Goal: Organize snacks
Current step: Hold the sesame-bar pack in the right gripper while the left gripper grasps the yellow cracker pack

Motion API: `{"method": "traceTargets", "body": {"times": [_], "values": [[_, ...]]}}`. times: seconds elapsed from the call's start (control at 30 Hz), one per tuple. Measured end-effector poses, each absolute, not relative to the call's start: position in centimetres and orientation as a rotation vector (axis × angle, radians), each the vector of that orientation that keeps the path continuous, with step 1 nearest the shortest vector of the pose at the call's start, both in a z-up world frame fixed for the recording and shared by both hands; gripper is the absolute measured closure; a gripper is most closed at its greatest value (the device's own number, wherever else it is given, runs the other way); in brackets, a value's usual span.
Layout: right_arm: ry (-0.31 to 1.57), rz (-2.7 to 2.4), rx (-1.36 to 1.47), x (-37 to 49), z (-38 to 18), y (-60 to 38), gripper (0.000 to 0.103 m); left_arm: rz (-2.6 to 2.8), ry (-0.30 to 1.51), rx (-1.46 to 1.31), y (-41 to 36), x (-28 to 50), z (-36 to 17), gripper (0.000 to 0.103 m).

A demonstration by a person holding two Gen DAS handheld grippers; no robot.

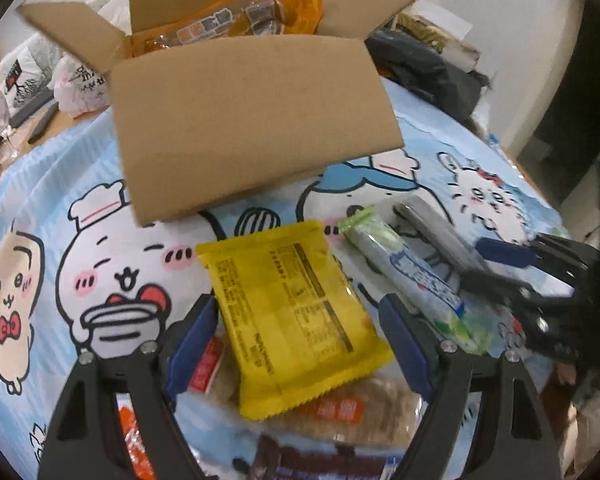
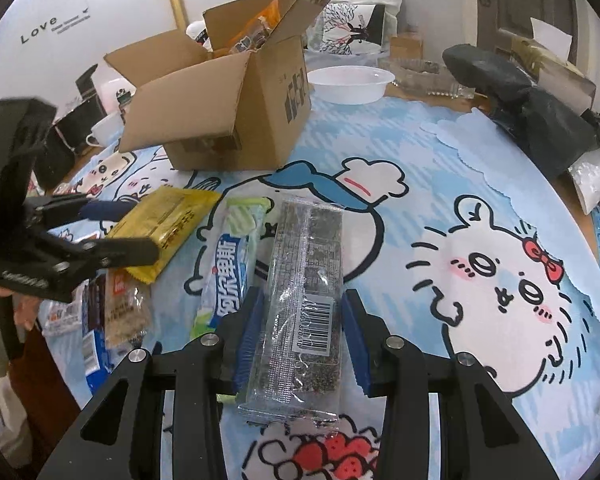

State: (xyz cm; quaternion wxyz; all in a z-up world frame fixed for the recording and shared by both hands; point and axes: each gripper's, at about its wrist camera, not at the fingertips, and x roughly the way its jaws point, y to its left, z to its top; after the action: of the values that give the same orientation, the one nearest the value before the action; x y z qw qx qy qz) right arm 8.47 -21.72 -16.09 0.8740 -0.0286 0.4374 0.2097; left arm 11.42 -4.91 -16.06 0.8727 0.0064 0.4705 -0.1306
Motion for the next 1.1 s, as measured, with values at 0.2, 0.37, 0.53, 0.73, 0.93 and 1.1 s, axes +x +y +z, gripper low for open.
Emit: {"method": "traceTargets", "body": {"times": [0.2, 0.37, 0.53, 0.73, 0.93, 1.1], "values": [[0.896, 0.402, -0.118, 7.4, -16.2, -22.3, 0.068, -0.227, 0.962, 0.081, -6.6, 12.3, -16.8, 0.032], [0.897, 0.38, -0.147, 6.9, -16.2, -22.8, 0.067, -0.247, 0.956, 0.086, -6.6, 12.2, -16.9, 0.033], [0.9, 0.363, -0.162, 7.1, -16.4, -22.6, 0.064, -0.269, 0.942, 0.074, -5.6, 11.1, -16.4, 0.033], [0.894, 0.346, -0.183, 7.8, -16.6, -22.0, 0.063, -0.292, 0.903, 0.055, -3.7, 9.3, -15.0, 0.034], [0.893, 0.34, -0.195, 8.1, -16.4, -21.6, 0.068, -0.319, 0.897, 0.081, -3.2, 8.2, -14.3, 0.035], [0.887, 0.357, -0.186, 7.6, -16.0, -21.7, 0.068, -0.334, 0.932, 0.111, -3.1, 7.9, -14.8, 0.035]]}}
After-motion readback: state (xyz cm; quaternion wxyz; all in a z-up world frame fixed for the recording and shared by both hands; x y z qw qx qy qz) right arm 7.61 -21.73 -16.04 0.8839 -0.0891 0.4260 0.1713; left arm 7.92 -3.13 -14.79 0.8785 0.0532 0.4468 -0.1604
